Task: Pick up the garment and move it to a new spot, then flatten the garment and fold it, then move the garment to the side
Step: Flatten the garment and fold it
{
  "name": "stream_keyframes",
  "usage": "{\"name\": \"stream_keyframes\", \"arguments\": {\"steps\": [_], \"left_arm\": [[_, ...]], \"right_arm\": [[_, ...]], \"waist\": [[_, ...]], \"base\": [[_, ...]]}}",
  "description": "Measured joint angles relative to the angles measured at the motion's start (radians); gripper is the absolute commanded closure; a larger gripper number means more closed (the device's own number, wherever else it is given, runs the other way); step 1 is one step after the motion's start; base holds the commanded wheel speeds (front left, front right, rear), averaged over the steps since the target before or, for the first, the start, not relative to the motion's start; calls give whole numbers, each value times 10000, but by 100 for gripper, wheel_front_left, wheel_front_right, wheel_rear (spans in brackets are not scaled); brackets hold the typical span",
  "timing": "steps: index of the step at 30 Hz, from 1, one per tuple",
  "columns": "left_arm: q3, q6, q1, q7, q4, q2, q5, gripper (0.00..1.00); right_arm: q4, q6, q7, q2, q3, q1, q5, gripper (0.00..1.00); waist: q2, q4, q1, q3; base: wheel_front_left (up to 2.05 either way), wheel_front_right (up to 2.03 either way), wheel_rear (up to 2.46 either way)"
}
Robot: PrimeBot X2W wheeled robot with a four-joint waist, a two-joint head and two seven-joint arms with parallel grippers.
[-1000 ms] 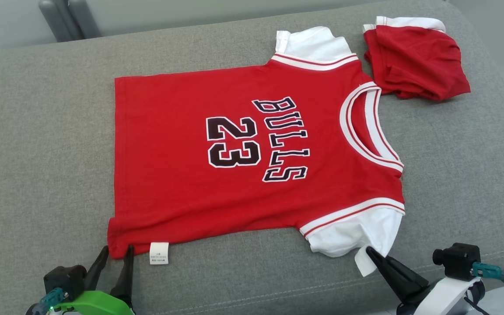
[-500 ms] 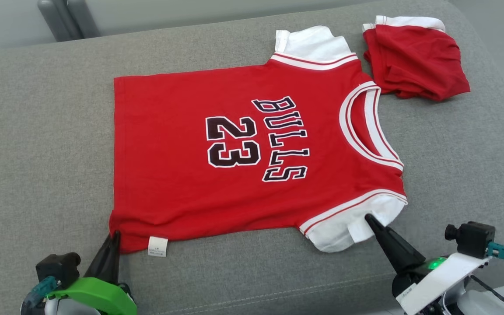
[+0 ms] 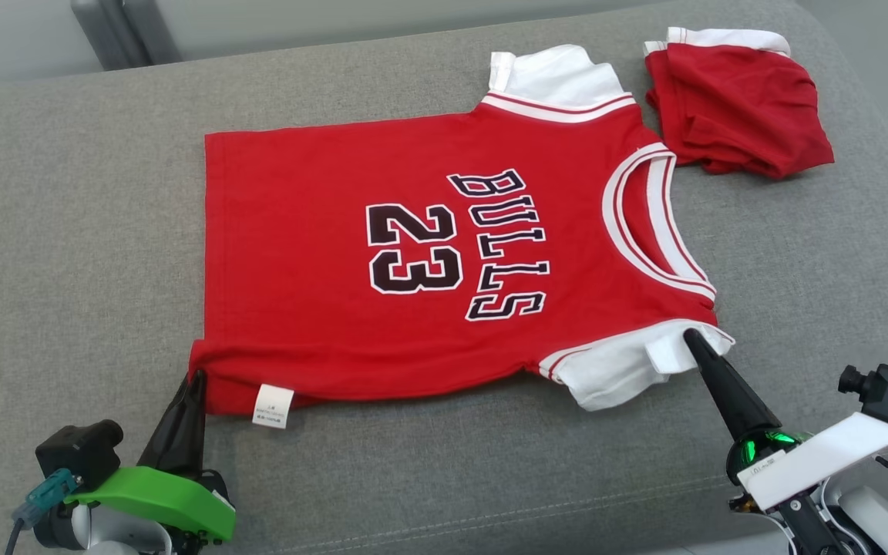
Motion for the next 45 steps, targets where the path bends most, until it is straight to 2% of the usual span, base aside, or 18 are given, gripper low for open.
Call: {"name": "stream_keyframes", "arguments": {"steps": [17, 32, 45], "left_arm": [[-848, -10, -621, 19, -249, 639, -606, 100], [-1369, -12, -2100, 121, -349, 1083, -635, 100], [-1687, -12, -3176, 107, 451, 953, -520, 100]], "right_arm": [[851, 0, 52, -240, -535, -1170, 1647, 100], [2119, 0, 656, -510, -566, -2843, 1718, 100], [3400, 0, 784, -407, -368, -3914, 1521, 100]], "waist": [[0, 133, 0, 275], [0, 389, 0, 1025], [0, 553, 0, 1563]], "base": [[0, 0, 0], [0, 0, 0], [0, 0, 0]]}}
